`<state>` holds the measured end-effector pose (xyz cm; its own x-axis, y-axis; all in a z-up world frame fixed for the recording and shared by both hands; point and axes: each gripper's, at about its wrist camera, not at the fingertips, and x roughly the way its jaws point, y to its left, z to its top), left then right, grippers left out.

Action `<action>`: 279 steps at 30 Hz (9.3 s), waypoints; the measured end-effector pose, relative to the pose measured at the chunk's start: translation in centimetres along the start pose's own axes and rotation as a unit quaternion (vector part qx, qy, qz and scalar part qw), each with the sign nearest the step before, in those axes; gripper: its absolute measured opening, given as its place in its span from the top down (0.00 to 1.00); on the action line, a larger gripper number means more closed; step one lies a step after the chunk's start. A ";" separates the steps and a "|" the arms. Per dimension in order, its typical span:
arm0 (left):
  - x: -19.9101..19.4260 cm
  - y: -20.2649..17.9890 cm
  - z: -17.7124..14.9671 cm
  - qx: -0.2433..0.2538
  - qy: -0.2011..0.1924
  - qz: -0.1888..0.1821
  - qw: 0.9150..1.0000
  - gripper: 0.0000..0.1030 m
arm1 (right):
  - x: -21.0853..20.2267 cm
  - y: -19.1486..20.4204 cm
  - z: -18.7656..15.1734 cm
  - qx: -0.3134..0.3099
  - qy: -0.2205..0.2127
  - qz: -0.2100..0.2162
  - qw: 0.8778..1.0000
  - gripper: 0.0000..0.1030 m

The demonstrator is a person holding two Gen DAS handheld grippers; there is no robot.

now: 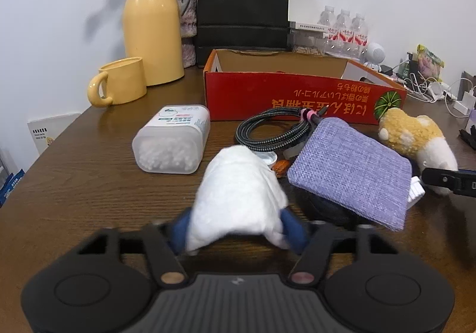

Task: Organize objects
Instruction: 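Grasp the white cloth with the left tool while the right tool grasps the plush sheep, then carry the cloth and plush sheep into the box and open both tools, then move both tools back over the table toward the purple pouch and swab container, then grasp the cotton-swab container with the left tool while the right tool grasps the purple pouch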

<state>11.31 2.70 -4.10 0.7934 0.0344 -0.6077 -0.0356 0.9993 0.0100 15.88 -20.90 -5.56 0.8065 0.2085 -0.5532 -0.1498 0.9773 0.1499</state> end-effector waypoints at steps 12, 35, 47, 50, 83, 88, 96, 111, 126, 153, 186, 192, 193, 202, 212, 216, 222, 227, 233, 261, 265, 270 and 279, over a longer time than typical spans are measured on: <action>-1.8 0.5 -0.7 -0.009 -0.018 -0.008 1.000 0.71 | -0.1 0.0 0.0 0.003 -0.001 0.002 1.000 0.45; -3.4 1.1 1.9 -0.020 -0.059 0.007 0.998 0.70 | -2.3 -0.3 0.4 0.010 -0.055 0.030 0.998 0.51; -2.1 -0.9 6.6 -0.006 -0.087 -0.021 0.996 0.70 | -3.3 0.7 3.7 -0.017 -0.095 0.046 0.994 0.51; -1.5 -1.5 8.3 -0.002 -0.096 -0.022 0.995 0.70 | -2.8 1.1 5.0 -0.025 -0.102 0.048 0.993 0.51; 14.2 -3.4 21.3 -0.017 -0.069 0.002 0.997 0.70 | 12.8 0.5 16.3 -0.033 -0.072 0.039 0.996 0.51; 16.2 -3.0 21.4 -0.021 -0.047 0.013 0.999 0.70 | 14.1 0.0 16.6 -0.033 -0.061 0.032 0.997 0.50; 16.5 -3.8 20.9 -0.003 -0.049 0.027 0.998 0.06 | 15.3 0.1 16.3 -0.043 -0.033 0.039 0.998 0.42; 15.5 -4.6 20.8 0.017 -0.072 0.028 0.997 0.00 | 13.8 1.0 16.5 -0.063 -0.056 0.031 0.996 0.00; 11.7 -3.8 19.9 -0.002 -0.099 0.010 0.995 0.00 | 10.6 2.0 15.9 -0.084 -0.085 0.016 0.993 0.00; -0.1 -0.8 11.9 0.022 -0.113 0.006 0.993 0.00 | 0.2 5.2 9.7 -0.110 -0.082 0.011 0.990 0.00; -3.2 5.6 2.9 0.012 -0.052 0.021 0.998 0.00 | -2.9 8.7 1.5 -0.134 -0.005 0.012 0.991 0.00; -2.9 6.7 2.7 -0.001 -0.048 0.023 0.999 0.00 | -2.3 9.6 2.0 -0.140 -0.012 0.033 0.990 0.00; -2.9 6.7 2.7 -0.002 -0.047 0.023 0.999 0.00 | -1.9 10.0 2.2 -0.144 -0.012 0.039 0.989 0.00; -2.9 7.8 2.0 -0.013 -0.040 0.021 0.999 0.00 | 2.1 12.3 2.6 -0.156 0.009 0.068 0.985 0.09; -2.7 7.5 1.7 -0.015 -0.033 0.018 0.999 0.00 | 0.8 11.2 2.4 -0.151 -0.013 0.056 0.987 0.76; -2.6 7.2 1.7 -0.012 -0.030 0.017 0.999 0.00 | 0.2 10.6 2.5 -0.143 -0.024 0.064 0.987 0.92; -2.8 6.7 2.1 -0.008 -0.031 0.021 0.999 0.00 | -1.5 9.5 3.5 -0.109 -0.062 0.084 0.989 0.95; -2.1 6.2 2.7 -0.008 -0.030 0.020 0.999 0.00 | -2.8 7.6 5.1 -0.079 -0.094 0.072 0.990 0.95; -0.5 5.5 3.7 -0.007 -0.024 0.023 0.999 0.00 | -2.6 5.3 6.1 -0.052 -0.101 0.056 0.992 0.95; 9.1 5.3 7.8 -0.054 0.031 0.046 0.997 0.37 | 1.3 3.2 6.2 -0.034 -0.079 0.048 0.995 0.95; 7.4 5.1 7.8 -0.056 0.002 0.048 0.997 0.37 | 1.0 3.0 6.3 -0.034 -0.083 0.053 0.995 0.95; 4.7 4.5 8.1 -0.063 -0.034 0.039 0.997 0.37 | 0.5 3.0 6.5 -0.034 -0.090 0.054 0.994 0.95; 1.2 2.4 9.8 -0.053 -0.077 0.020 0.995 0.37 | -0.7 3.1 7.1 -0.034 -0.108 0.060 0.992 0.95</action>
<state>18.18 5.26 2.99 0.8738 0.0842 -0.4790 -0.1266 0.9903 -0.0569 18.96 -18.27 1.12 0.8831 0.3185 -0.3445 -0.2853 0.9475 0.1446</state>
